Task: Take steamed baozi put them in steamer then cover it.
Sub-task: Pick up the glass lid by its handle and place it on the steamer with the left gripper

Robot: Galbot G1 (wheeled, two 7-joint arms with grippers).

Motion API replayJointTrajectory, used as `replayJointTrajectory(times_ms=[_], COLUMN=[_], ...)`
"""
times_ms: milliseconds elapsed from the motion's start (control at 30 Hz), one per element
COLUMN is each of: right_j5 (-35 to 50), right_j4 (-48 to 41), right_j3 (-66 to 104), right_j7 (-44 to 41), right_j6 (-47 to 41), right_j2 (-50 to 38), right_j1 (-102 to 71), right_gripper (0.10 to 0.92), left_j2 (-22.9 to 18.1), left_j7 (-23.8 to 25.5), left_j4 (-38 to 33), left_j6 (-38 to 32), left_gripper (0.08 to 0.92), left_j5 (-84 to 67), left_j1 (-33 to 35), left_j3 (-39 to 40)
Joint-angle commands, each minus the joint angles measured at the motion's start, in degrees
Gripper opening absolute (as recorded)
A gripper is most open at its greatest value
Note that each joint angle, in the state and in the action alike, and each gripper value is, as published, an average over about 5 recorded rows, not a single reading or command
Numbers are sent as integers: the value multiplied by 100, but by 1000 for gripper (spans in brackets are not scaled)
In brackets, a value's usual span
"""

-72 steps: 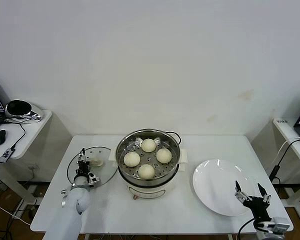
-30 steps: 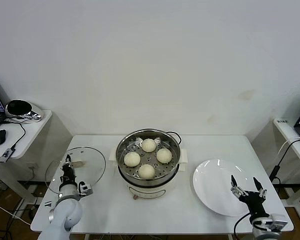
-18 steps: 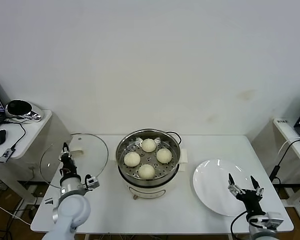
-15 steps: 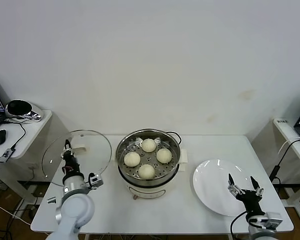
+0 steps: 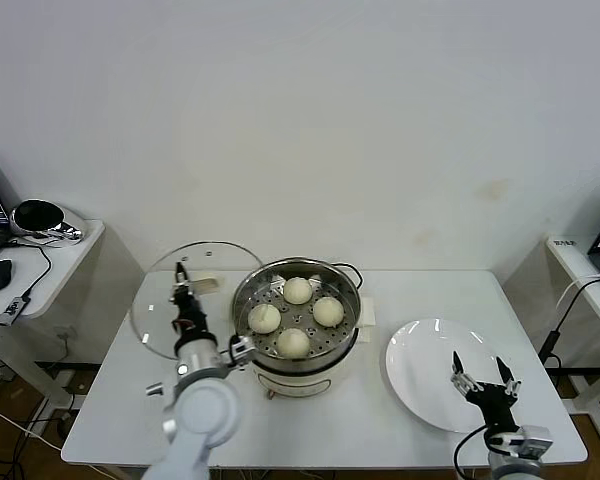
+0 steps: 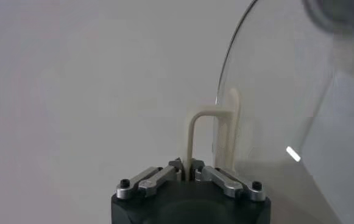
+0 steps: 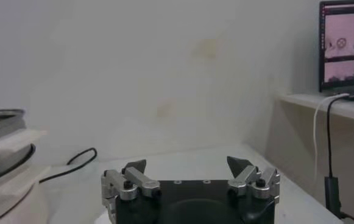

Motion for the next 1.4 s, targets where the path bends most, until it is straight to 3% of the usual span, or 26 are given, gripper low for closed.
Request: replayJointTrajectory(times_ms=[33,267,467,1000,1400], right_j5=[-193,-229,-253,-302,-336], right_j4=[-141,-169,-167,-199,-269], right_j3=[-30,4,20,15,0], right_j7=[0,1,-4,-5,-10], right_j6=[-11,-6,4,0,40], right_j2=[143,146,164,164,157], right_j1=[69,70,44,69,90], right_gripper=[823,823,823,823,823], left_j2=[-944,-1152,-1165,-1157,-1148], left_j7=[207,-104,-252,514,956], left_j4=[539,921,1370,1738,1547], left_j6=[244,249,255,253,254], left_gripper=[150,150,150,150,150], left_j5=[248,-253,-357,712,712], left_j1=[-621,-807,-1076,-1158,-1080], left_j3=[1153,1833,1912,1547,1482])
